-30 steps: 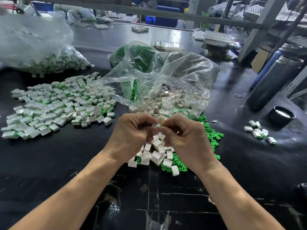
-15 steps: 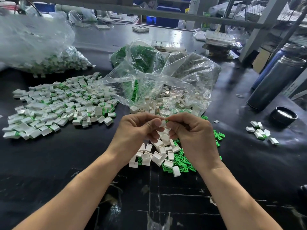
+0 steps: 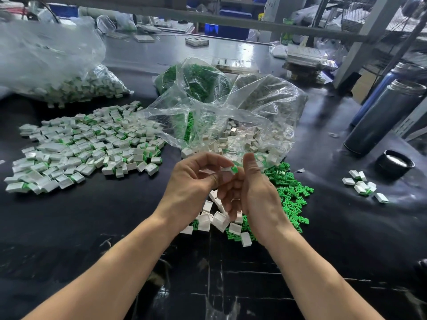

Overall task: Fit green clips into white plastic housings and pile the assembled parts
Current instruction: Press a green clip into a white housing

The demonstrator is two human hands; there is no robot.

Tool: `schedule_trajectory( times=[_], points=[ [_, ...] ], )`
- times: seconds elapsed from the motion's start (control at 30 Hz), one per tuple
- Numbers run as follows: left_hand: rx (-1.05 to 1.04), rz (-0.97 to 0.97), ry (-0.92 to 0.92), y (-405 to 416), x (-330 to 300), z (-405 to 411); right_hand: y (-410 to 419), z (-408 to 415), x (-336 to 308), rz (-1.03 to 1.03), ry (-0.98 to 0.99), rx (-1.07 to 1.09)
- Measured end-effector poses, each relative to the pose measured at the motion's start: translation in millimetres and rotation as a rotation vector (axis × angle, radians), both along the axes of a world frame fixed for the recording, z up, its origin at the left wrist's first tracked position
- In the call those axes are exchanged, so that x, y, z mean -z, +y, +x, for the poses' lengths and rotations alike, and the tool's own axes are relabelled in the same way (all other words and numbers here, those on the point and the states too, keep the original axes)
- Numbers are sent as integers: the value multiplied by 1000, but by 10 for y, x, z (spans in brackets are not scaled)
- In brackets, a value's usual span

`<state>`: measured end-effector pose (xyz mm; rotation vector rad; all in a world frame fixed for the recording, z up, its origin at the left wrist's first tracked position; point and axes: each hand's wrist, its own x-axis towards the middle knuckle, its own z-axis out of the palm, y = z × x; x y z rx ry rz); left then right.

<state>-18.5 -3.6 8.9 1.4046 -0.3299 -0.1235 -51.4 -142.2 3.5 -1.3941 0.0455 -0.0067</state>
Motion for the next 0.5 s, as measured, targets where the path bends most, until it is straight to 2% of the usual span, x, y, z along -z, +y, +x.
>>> schedule_trajectory(
  times=[0.17, 0.33, 0.5],
  points=[
    [16, -22, -16, -99, 35, -52, 91, 9, 23, -77, -10, 164],
    [-22, 39, -45, -149, 90, -46, 132, 42, 20, -14, -6, 208],
    [-41, 59, -78, -180, 84, -64, 162, 144, 113, -116, 9, 291]
  ],
)
